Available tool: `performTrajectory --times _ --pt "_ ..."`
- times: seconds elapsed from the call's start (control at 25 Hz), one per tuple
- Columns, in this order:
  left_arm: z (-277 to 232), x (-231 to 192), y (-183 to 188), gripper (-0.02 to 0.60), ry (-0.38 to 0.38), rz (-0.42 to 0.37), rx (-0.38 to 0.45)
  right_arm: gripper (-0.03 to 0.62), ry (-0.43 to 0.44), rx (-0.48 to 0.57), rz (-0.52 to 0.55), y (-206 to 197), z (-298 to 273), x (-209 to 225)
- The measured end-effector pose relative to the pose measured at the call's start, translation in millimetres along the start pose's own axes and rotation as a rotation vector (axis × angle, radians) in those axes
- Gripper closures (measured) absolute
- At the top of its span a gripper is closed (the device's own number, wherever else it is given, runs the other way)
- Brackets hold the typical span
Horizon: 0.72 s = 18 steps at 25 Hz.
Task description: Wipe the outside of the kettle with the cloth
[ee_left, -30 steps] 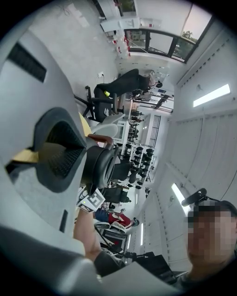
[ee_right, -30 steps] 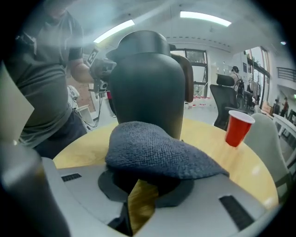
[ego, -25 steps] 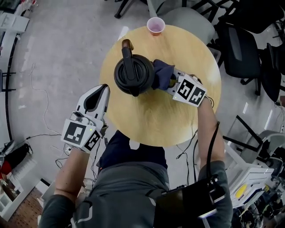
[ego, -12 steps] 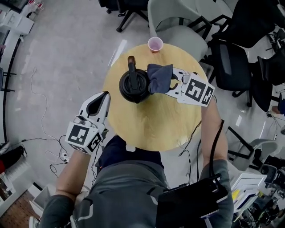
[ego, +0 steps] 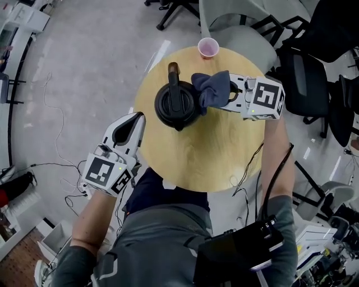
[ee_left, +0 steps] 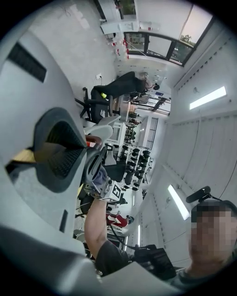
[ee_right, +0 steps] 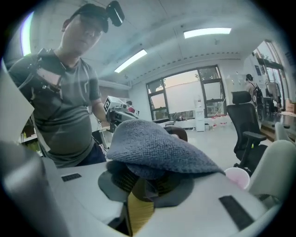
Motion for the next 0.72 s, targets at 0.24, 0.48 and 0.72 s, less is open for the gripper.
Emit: performTrajectory --times 0.24,0.48,0.72 --pt "-14.7 -2.7 -5.9 0.572 0.002 0.009 0.031 0.499 -0.015 -0.059 -0.033 -46.4 -16.0 12.3" --pt "-24.6 -13.7 -22.6 0.572 0.039 0.029 0.024 0.499 -0.051 -0.179 -0.063 -98.8 -51.5 14.6" --pt "-23.3 -14.0 -35.5 0.572 0.048 0.044 0.006 0.499 -0.109 -0.246 -0.053 -109.8 -62.6 9.7"
Point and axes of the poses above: the fingertips, and each gripper's own axes: z backward along the fingers, x to its right, y out of its top, the point moved 8 cm from there along z, backward along the fingers, and after that the axes turned 10 degrees about -x, right-handed, at the moved point
